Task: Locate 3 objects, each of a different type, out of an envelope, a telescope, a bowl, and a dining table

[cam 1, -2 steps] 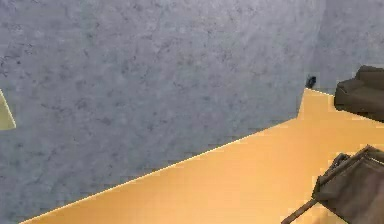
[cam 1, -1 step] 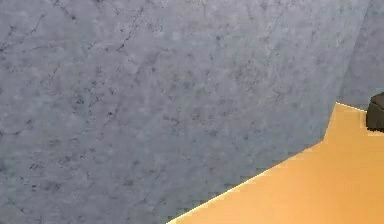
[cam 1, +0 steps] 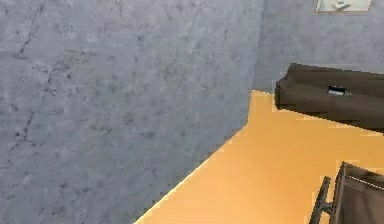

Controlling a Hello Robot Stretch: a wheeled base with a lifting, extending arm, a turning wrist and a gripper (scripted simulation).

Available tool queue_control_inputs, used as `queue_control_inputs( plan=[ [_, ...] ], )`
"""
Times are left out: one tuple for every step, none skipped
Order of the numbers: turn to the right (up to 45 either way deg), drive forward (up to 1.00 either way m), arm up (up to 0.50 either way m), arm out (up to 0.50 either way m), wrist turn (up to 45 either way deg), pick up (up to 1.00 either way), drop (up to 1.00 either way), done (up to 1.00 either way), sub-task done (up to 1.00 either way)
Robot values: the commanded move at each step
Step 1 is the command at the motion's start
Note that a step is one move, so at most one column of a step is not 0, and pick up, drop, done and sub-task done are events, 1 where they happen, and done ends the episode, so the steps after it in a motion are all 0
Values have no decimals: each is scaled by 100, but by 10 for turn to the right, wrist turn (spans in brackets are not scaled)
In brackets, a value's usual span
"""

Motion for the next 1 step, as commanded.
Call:
queue_control_inputs(
  plan=[
    [30, 0, 0, 0, 0, 0, 0, 0, 0]
  ],
)
